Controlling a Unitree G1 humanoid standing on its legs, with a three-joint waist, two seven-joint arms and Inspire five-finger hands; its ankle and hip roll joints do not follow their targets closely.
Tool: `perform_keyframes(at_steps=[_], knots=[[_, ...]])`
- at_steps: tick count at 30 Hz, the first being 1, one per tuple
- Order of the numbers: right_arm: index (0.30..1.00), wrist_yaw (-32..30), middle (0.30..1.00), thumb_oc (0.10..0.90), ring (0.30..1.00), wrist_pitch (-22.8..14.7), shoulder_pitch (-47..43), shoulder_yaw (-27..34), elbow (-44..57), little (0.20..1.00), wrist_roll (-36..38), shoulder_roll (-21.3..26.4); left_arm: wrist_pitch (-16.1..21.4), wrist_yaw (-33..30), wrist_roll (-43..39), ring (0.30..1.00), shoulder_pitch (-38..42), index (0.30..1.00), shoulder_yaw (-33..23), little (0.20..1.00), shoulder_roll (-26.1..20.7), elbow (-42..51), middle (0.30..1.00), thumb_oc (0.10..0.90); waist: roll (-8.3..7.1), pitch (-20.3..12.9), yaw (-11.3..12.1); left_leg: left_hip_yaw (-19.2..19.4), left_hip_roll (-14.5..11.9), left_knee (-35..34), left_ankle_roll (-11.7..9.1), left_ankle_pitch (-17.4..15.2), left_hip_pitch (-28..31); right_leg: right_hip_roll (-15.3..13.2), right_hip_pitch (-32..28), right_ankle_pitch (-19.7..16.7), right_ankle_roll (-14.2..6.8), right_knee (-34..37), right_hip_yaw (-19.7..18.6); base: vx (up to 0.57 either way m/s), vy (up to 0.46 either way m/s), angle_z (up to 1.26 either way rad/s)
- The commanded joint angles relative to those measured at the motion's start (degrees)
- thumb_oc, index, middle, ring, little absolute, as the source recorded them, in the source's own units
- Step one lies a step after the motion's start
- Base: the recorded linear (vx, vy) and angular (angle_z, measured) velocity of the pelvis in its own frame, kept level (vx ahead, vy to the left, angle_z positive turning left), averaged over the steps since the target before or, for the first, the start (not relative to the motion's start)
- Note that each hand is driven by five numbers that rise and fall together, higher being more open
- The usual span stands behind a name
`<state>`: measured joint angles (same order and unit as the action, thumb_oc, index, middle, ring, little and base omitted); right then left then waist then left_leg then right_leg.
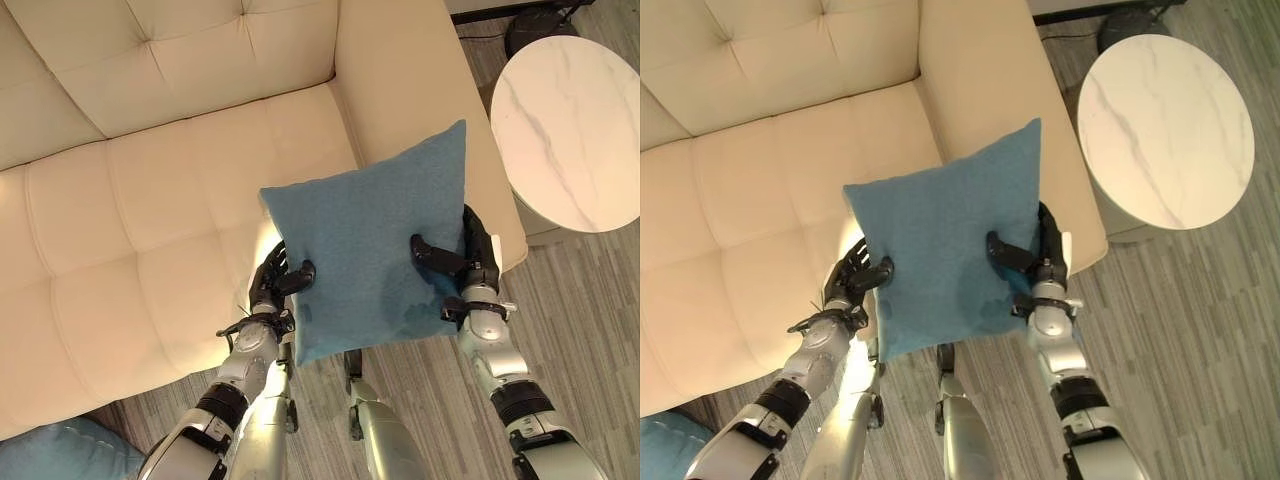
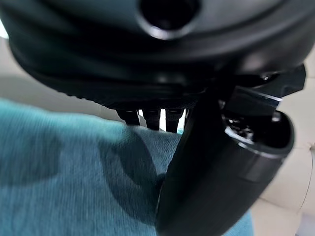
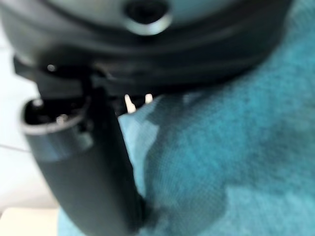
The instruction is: Pick up all the scattered cushions and arrange them neatly on the sofa.
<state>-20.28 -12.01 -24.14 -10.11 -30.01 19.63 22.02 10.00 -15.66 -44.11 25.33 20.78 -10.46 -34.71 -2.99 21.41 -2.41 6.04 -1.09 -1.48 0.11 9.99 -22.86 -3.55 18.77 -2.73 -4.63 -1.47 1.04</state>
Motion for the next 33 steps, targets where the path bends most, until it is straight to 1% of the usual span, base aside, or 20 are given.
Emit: perform_keyframes(at_steps=[1,2,3,4,8,12,13,17,18,19,23,24,26,27,29,31,33], knots=[[0.9,3.7,0.9,0.8,0.9,-2.1,0.5,-6.9,5.6,0.9,1.3,-3.8,5.7,3.8,-1.3,0.9,5.2,0.9,3.7,0.9,5.2,7.0,0.9,0.8,-2.02,-1.4,1.4,-3.1,0.5,9.1,-1.9,-10.8,-0.3,-4.1,1.9,-2.7,-1.8,1.5,2.4,-0.02,-0.035,0.0],[0.568,4.7,0.568,0.579,0.568,-2.2,1.0,-7.7,6.7,0.568,2.6,-4.4,6.0,4.4,-3.3,0.853,4.8,0.853,3.7,0.853,5.5,9.1,0.853,0.769,-1.84,-1.6,1.4,-3.1,0.4,8.8,-2.0,-10.7,0.2,-3.9,1.4,-2.7,-1.7,1.7,2.3,-0.02,-0.037,-0.01],[0.404,5.3,0.404,0.469,0.404,-2.2,1.2,-7.9,7.2,0.404,3.3,-4.4,6.2,4.6,-4.2,0.542,4.7,0.542,3.5,0.542,5.5,9.9,0.542,0.562,-1.79,-1.7,1.4,-3.0,0.3,8.6,-2.0,-10.6,0.4,-3.8,1.1,-2.7,-1.7,1.9,2.3,-0.03,-0.047,-0.01],[0.3,5.9,0.3,0.4,0.3,-2.4,1.3,-8.2,7.4,0.3,4.0,-4.4,6.5,4.7,-5.2,0.3,4.5,0.3,3.3,0.3,5.6,10.6,0.3,0.4,-1.71,-1.8,1.5,-3.0,0.3,8.5,-2.0,-10.6,0.6,-3.8,1.0,-2.7,-1.7,1.9,2.4,0.0,0.0,0.0],[0.3,7.7,0.3,0.4,0.3,-2.1,3.4,-8.8,9.7,0.3,4.3,-3.8,6.8,5.7,-7.9,0.3,2.9,0.3,2.4,0.3,5.7,14.1,0.3,0.4,-1.39,-2.1,1.5,-3.1,0.2,8.0,-2.1,-10.3,1.7,-3.5,-0.3,-2.5,-1.4,2.2,2.5,-0.03,-0.044,0.01],[0.3,8.2,0.3,0.4,0.3,-1.9,5.6,-8.1,11.1,0.3,3.4,-3.5,6.6,6.1,-7.4,0.3,0.6,0.3,2.0,0.3,5.4,15.7,0.3,0.4,-1.11,-2.8,1.6,-3.1,0.1,7.1,-2.1,-10.0,3.3,-3.2,-1.9,-2.5,-1.3,2.7,2.5,0.0,-0.012,0.01],[0.3,8.2,0.3,0.4,0.3,-1.6,7.5,-6.9,11.9,0.3,2.4,-3.0,6.1,6.4,-7.0,0.3,-1.6,0.3,1.2,0.3,5.0,16.2,0.3,0.4,-0.86,-3.9,1.6,-3.1,0.0,5.8,-2.2,-9.6,5.1,-2.9,-3.7,-2.4,-1.3,3.5,2.7,0.02,-0.037,0.03],[0.3,8.3,0.3,0.4,0.3,-1.4,9.1,-5.8,13.2,0.3,1.7,-2.7,5.8,6.5,-6.8,0.3,-3.5,0.3,0.4,0.3,4.5,17.0,0.3,0.4,-0.48,-5.2,1.6,-3.1,0.0,4.1,-2.2,-8.9,7.1,-2.6,-5.6,-2.2,-1.4,4.4,2.8,0.03,-0.04,0.02],[0.3,8.6,0.3,0.4,0.3,-1.3,10.9,-4.9,14.5,0.3,1.5,-2.5,5.4,6.9,-6.4,0.3,-5.5,0.3,-0.2,0.3,3.8,18.5,0.3,0.4,-0.09,-6.1,1.8,-3.2,-0.2,3.1,-2.3,-8.5,8.6,-2.4,-7.0,-1.8,-1.4,4.7,3.1,0.04,-0.051,0.04],[0.3,8.6,0.3,0.4,0.3,-1.3,10.9,-4.9,14.5,0.3,1.5,-2.5,5.4,6.8,-6.4,0.3,-5.5,0.3,-0.2,0.3,3.8,18.5,0.3,0.4,-0.13,-6.3,1.7,-3.3,-0.2,3.1,-2.3,-8.3,8.5,-2.4,-6.8,-1.9,-1.4,4.8,3.1,0.04,-0.057,0.03],[0.3,10.0,0.3,0.4,0.3,-1.3,15.2,-3.1,16.9,0.3,1.9,-3.0,4.2,8.1,-5.9,0.3,-10.2,0.3,-0.6,0.3,2.6,21.4,0.3,0.4,0.97,-7.8,1.9,-3.8,-0.9,1.9,-2.5,-7.9,11.7,-1.8,-9.5,0.4,-1.0,3.6,4.0,0.05,-0.058,0.08],[0.3,10.0,0.3,0.4,0.3,-1.2,15.3,-3.1,17.0,0.3,1.9,-3.0,4.2,8.1,-5.8,0.3,-10.3,0.3,-0.5,0.3,2.6,21.4,0.3,0.4,0.98,-7.8,1.9,-3.8,-0.9,1.8,-2.5,-7.9,11.9,-1.8,-9.6,0.5,-1.0,3.6,4.0,0.03,-0.064,0.23],[0.3,11.2,0.3,0.4,0.3,-1.4,18.0,-2.4,18.6,0.3,2.8,-3.6,3.5,9.3,-4.6,0.3,-13.7,0.3,-0.5,0.3,1.4,23.5,0.3,0.4,1.82,-8.2,2.1,-4.6,-1.4,1.3,-2.8,-7.8,14.1,-1.1,-11.4,2.2,-0.5,2.3,4.3,0.02,-0.081,0.27],[0.3,11.2,0.3,0.4,0.3,-1.4,18.0,-2.4,18.6,0.3,2.8,-3.6,3.5,9.3,-4.6,0.3,-13.7,0.3,-0.5,0.3,1.4,23.5,0.3,0.4,1.82,-8.1,2.1,-4.6,-1.4,1.3,-2.8,-7.8,14.2,-1.1,-11.5,2.2,-0.5,2.3,4.3,0.03,-0.071,0.23],[0.3,11.9,0.3,0.4,0.3,-1.9,19.7,-2.0,19.9,0.3,3.6,-3.9,2.9,10.5,-3.2,0.3,-16.0,0.3,-0.3,0.3,0.0,25.4,0.3,0.4,2.4,-8.5,2.2,-5.3,-1.8,1.6,-3.2,-7.5,14.8,-0.5,-12.8,3.3,-0.1,2.1,4.8,-0.01,-0.108,0.23],[0.3,13.1,0.3,0.4,0.3,-2.8,22.0,-1.9,21.9,0.3,5.4,-4.4,2.3,12.1,-3.0,0.3,-19.3,0.3,0.1,0.3,-1.1,27.3,0.3,0.4,3.29,-8.9,2.7,-6.9,-2.5,2.0,-4.5,-5.9,14.1,0.6,-14.5,4.6,0.8,2.9,6.7,-0.08,-0.181,0.51],[0.3,13.3,0.3,0.4,0.3,-3.3,23.1,-1.7,23.3,0.3,5.7,-4.1,2.3,12.6,-3.2,0.3,-20.6,0.3,0.3,0.3,-1.6,28.6,0.3,0.4,3.74,-9.1,3.0,-7.8,-2.6,2.4,-5.1,-5.1,13.1,0.9,-14.9,5.2,1.2,3.3,8.2,-0.07,-0.108,0.63]])
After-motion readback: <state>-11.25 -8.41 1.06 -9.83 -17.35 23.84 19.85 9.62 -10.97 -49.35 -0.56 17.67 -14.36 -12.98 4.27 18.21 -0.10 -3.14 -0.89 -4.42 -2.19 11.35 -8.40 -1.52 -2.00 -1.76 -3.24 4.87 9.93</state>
